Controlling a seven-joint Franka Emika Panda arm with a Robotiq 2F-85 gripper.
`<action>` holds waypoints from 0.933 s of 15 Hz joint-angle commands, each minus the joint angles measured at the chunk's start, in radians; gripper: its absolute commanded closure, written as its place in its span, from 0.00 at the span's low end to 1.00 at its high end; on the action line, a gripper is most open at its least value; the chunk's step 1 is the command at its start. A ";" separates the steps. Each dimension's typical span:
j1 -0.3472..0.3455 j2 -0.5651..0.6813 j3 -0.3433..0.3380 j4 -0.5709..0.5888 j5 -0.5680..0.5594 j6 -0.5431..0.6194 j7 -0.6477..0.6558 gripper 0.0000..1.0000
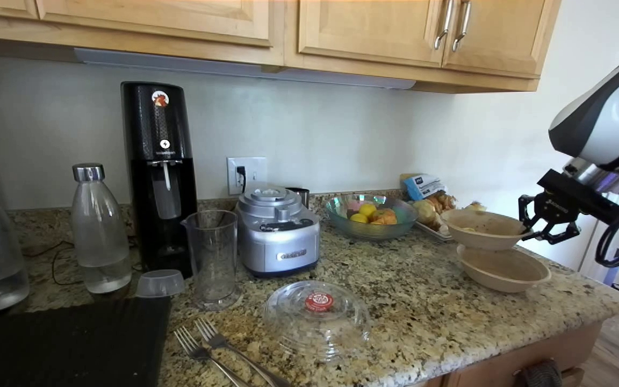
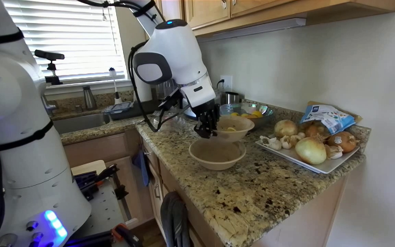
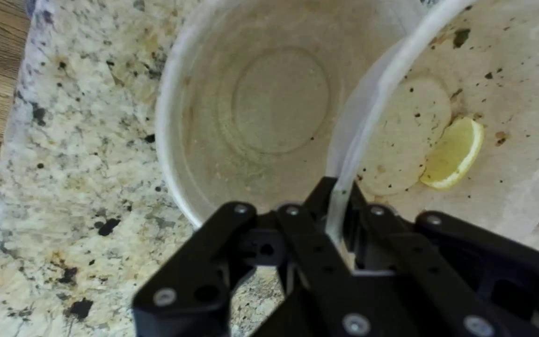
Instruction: Put the left plate on the right plate
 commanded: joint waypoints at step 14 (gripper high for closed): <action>-0.004 0.016 0.000 -0.007 0.077 0.025 -0.060 0.97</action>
